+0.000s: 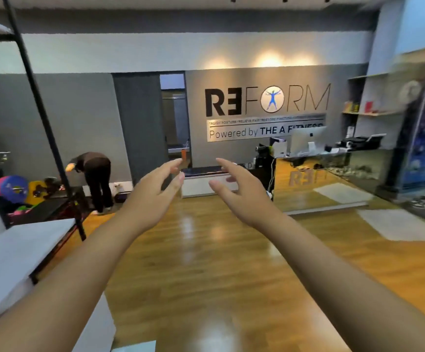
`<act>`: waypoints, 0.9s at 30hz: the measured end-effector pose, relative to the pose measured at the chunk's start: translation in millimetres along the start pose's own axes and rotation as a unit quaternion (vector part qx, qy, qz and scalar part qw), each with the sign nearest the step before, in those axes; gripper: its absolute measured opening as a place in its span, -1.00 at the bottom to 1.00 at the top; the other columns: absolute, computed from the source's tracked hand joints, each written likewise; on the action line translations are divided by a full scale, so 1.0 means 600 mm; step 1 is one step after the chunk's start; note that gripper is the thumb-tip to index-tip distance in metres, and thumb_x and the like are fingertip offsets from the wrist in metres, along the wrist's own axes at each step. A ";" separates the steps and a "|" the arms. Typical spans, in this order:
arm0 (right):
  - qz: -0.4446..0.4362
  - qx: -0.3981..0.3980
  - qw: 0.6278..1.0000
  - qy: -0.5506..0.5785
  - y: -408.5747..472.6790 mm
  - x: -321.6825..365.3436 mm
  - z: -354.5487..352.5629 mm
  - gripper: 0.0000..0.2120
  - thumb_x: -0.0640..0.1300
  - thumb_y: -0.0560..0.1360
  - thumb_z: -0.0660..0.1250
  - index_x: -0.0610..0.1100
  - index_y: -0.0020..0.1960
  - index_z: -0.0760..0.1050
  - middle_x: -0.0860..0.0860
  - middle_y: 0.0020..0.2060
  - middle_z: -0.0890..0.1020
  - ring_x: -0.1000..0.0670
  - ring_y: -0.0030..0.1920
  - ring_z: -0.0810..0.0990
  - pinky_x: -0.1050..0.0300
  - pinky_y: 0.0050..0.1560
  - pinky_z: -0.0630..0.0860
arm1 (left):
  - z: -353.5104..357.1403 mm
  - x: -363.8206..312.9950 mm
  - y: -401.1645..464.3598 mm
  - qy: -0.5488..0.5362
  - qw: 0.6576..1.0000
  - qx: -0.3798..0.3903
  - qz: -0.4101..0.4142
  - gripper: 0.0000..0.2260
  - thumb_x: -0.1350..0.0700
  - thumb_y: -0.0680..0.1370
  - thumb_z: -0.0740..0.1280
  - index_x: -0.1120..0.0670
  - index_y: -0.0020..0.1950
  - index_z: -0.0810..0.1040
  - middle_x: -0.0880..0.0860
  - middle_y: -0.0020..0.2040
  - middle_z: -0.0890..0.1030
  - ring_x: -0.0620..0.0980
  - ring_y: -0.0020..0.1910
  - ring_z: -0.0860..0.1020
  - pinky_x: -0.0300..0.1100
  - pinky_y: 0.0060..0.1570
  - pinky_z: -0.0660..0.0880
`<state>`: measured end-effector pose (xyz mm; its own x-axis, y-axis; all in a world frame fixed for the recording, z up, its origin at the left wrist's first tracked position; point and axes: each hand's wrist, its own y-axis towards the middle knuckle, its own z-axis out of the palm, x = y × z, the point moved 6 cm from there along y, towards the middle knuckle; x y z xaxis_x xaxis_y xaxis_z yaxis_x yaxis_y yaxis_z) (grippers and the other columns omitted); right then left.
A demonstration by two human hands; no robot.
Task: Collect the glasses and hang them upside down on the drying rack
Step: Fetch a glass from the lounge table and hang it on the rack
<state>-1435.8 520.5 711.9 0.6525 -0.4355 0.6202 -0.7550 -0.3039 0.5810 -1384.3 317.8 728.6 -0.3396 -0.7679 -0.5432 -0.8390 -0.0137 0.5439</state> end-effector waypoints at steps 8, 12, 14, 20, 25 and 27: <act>0.112 -0.149 0.978 -0.095 0.061 -0.148 -0.152 -0.43 0.20 0.63 0.30 0.13 0.60 0.30 0.05 0.42 0.53 0.03 0.35 0.53 -0.01 0.26 0.55 | 0.194 -0.049 0.239 -0.115 0.980 0.090 0.137 -0.58 -0.12 0.70 0.15 -0.15 0.58 0.32 -0.19 0.28 0.46 -0.16 0.28 0.42 -0.14 0.22 0.33; 0.165 -0.221 0.951 -0.142 0.052 -0.189 -0.244 -0.40 0.28 0.60 0.27 0.18 0.59 0.29 0.09 0.40 0.55 0.07 0.32 0.54 -0.10 0.29 0.57 | 0.298 -0.110 0.321 -0.171 0.953 0.142 0.204 -0.58 -0.15 0.70 0.13 -0.16 0.57 0.34 -0.18 0.31 0.48 -0.15 0.28 0.43 -0.12 0.21 0.40; 0.188 -0.248 0.934 -0.173 0.036 -0.203 -0.288 -0.41 0.27 0.60 0.26 0.17 0.60 0.29 0.10 0.41 0.54 0.08 0.33 0.54 -0.07 0.29 0.56 | 0.357 -0.149 0.349 -0.203 0.938 0.170 0.225 -0.57 -0.16 0.69 0.12 -0.16 0.56 0.34 -0.19 0.32 0.47 -0.18 0.30 0.40 -0.22 0.19 0.36; 0.246 -0.331 0.885 -0.218 -0.025 -0.271 -0.437 -0.44 0.19 0.65 0.27 0.10 0.61 0.31 0.08 0.35 0.54 0.08 0.27 0.55 0.14 0.16 0.50 | 0.536 -0.294 0.383 -0.261 0.884 0.239 0.305 -0.56 -0.19 0.70 0.10 -0.15 0.58 0.32 -0.17 0.29 0.49 -0.13 0.29 0.46 -0.08 0.24 0.41; 0.281 -0.368 0.848 -0.258 -0.075 -0.357 -0.576 -0.44 0.21 0.65 0.25 0.12 0.61 0.30 0.09 0.34 0.54 0.07 0.27 0.54 -0.01 0.27 0.53 | 0.688 -0.438 0.411 -0.317 0.845 0.276 0.331 -0.58 -0.15 0.71 0.12 -0.13 0.58 0.33 -0.18 0.31 0.49 -0.17 0.28 0.46 -0.23 0.14 0.37; 0.295 -0.375 0.834 -0.278 -0.090 -0.391 -0.639 -0.45 0.21 0.65 0.24 0.13 0.61 0.29 0.09 0.35 0.54 0.08 0.27 0.54 0.01 0.26 0.52 | 0.749 -0.500 0.423 -0.325 0.833 0.295 0.336 -0.57 -0.15 0.71 0.11 -0.13 0.58 0.32 -0.17 0.31 0.49 -0.17 0.28 0.45 -0.27 0.12 0.34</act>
<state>-1523.3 963.8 737.1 -0.1062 -0.7104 0.6958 -0.5443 0.6271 0.5572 -1686.4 832.5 742.3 -0.8144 0.0373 -0.5791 -0.3644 0.7438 0.5604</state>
